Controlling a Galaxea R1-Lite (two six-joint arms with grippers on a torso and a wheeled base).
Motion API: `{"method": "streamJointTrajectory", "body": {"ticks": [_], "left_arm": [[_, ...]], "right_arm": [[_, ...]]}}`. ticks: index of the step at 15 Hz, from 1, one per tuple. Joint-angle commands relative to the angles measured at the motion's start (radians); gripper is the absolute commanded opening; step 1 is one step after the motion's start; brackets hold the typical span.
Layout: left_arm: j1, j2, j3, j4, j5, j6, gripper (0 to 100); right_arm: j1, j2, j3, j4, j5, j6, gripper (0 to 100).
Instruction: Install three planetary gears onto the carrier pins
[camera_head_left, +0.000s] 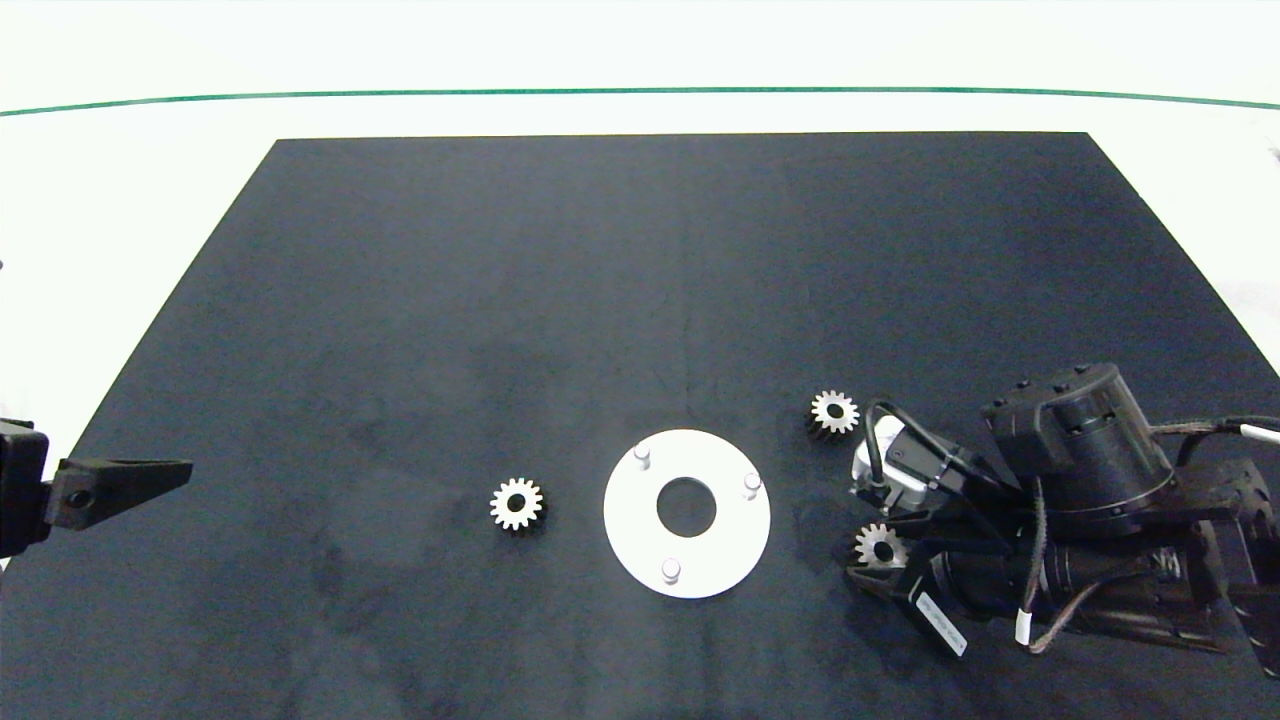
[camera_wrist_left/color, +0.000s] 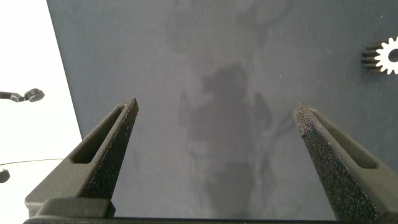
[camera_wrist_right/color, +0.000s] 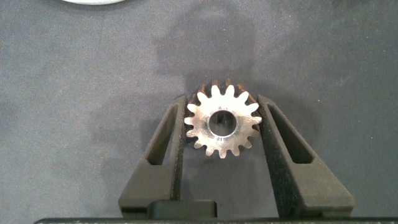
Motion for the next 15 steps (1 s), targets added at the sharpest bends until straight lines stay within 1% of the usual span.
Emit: {"method": "streamJointTrajectory", "body": {"ticks": [1, 3, 4, 5, 6, 7, 8, 9, 10, 12, 14, 15], "left_arm": [[-0.008, -0.003, 0.002, 0.002, 0.001, 0.002, 100], [-0.012, -0.003, 0.002, 0.003, 0.001, 0.001, 100], [-0.012, -0.003, 0.002, 0.005, 0.001, 0.001, 100], [-0.011, -0.003, 0.002, 0.003, 0.001, 0.001, 100], [-0.008, -0.003, 0.000, 0.003, 0.001, 0.001, 100], [-0.005, -0.012, -0.007, 0.003, 0.001, -0.001, 100], [-0.003, -0.021, -0.011, 0.002, 0.001, -0.001, 100], [0.000, -0.034, -0.015, 0.002, 0.001, -0.001, 100], [0.000, -0.038, -0.015, 0.002, 0.001, -0.001, 100], [-0.003, -0.046, -0.015, 0.002, 0.001, -0.001, 100], [-0.002, -0.046, -0.015, 0.002, 0.001, -0.001, 100], [-0.002, -0.046, -0.017, 0.002, 0.001, -0.001, 100]], "right_arm": [[0.014, -0.037, -0.001, 0.000, -0.001, -0.001, 28], [0.059, -0.086, 0.001, 0.000, -0.004, -0.003, 24], [0.102, -0.109, -0.011, 0.000, -0.004, -0.003, 22], [0.140, -0.112, -0.031, 0.005, -0.004, 0.004, 22], [0.175, -0.106, -0.056, 0.011, -0.004, 0.019, 22], [0.210, -0.098, -0.080, 0.011, -0.011, 0.043, 22], [0.230, -0.078, -0.096, 0.012, -0.023, 0.054, 22], [0.240, -0.048, -0.116, 0.011, -0.027, 0.054, 22], [0.244, -0.034, -0.128, 0.011, -0.027, 0.056, 22], [0.293, 0.023, -0.171, 0.011, -0.029, 0.065, 22], [0.319, 0.074, -0.208, 0.011, -0.050, 0.074, 22], [0.329, 0.095, -0.228, 0.012, -0.055, 0.077, 22]]}}
